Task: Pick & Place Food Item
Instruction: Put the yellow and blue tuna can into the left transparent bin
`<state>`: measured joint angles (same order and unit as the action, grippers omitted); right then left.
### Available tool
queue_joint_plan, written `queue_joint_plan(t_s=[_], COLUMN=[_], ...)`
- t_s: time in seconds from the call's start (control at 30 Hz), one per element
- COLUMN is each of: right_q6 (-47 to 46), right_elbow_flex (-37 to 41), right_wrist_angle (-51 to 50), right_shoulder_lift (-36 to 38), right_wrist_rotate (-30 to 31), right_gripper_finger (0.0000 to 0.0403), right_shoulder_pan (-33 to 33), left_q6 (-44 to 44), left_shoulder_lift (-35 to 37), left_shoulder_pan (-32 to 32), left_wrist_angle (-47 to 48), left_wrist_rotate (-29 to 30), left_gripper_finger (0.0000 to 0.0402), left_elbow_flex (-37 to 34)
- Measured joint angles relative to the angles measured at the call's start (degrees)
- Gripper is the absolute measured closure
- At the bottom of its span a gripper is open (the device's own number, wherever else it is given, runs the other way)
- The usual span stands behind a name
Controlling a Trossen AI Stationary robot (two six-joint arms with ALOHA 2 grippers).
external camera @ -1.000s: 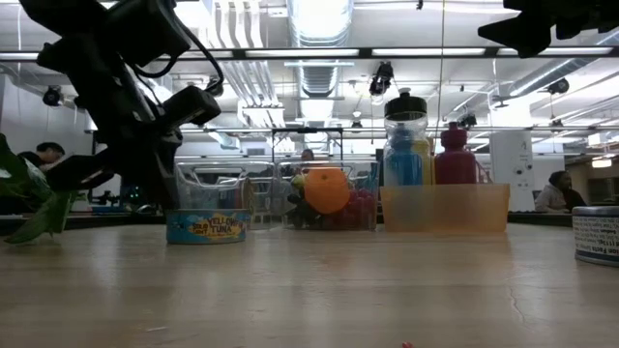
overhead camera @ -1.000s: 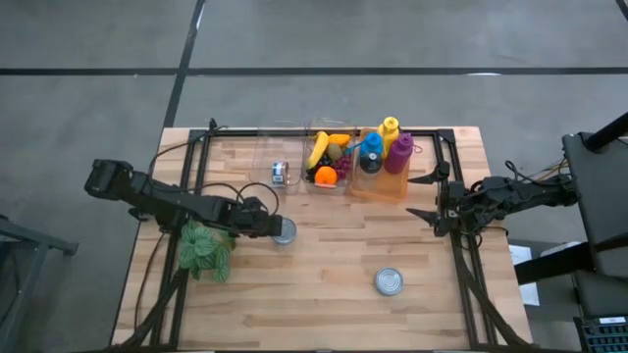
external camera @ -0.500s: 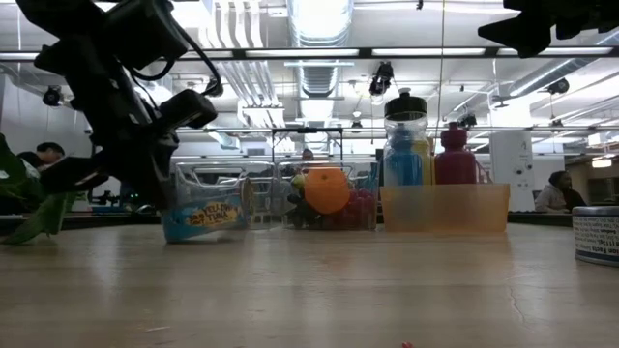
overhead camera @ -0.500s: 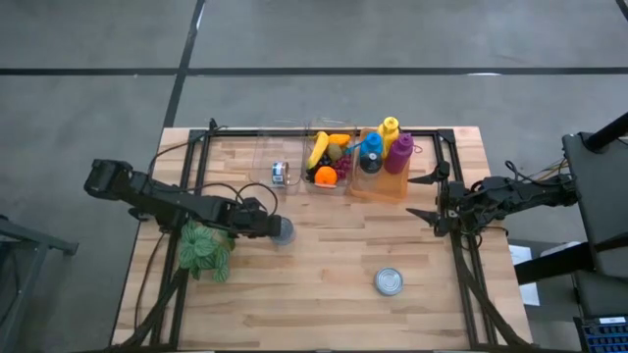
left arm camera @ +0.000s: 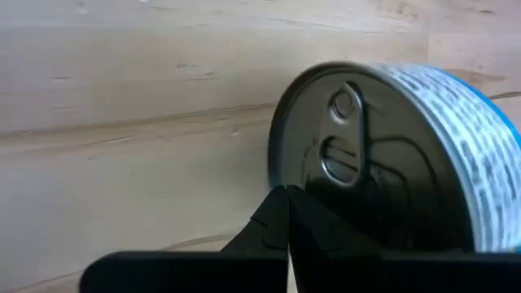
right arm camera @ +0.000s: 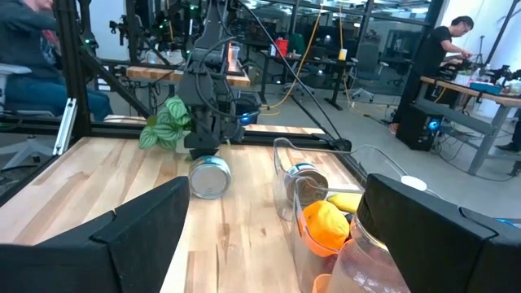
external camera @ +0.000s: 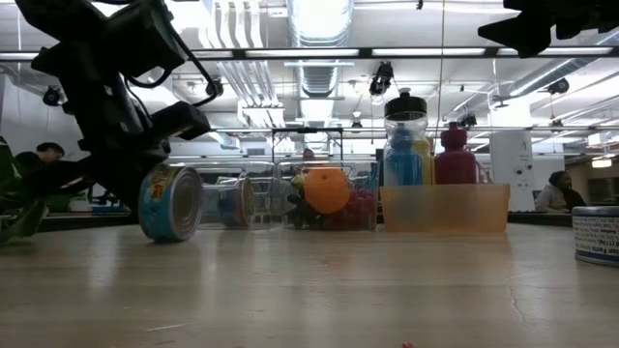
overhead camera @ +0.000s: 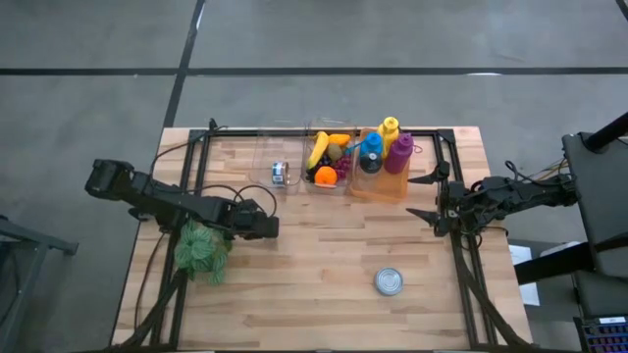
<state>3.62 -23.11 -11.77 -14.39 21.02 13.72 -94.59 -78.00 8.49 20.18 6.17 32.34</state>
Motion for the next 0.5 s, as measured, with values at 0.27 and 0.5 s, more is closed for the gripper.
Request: queue_joint_plan(t_s=[0.27,0.5], right_q6=[0.0,-0.1], right_elbow_flex=[0.0,0.0], right_wrist_angle=[0.0,0.0], right_shoulder_lift=[0.0,0.0], right_wrist_rotate=[0.0,0.0], right_gripper_finger=[0.0032,0.0032], right_shoulder_pan=[0.0,0.0], left_q6=[0.0,0.0], left_shoulder_lift=[0.1,0.1], left_shoulder_pan=[0.0,0.0], left_wrist_angle=[-0.3,-0.4], left_wrist_rotate=[0.2,0.2], left_gripper_finger=[0.0401,0.0401], left_elbow_flex=[0.0,0.0])
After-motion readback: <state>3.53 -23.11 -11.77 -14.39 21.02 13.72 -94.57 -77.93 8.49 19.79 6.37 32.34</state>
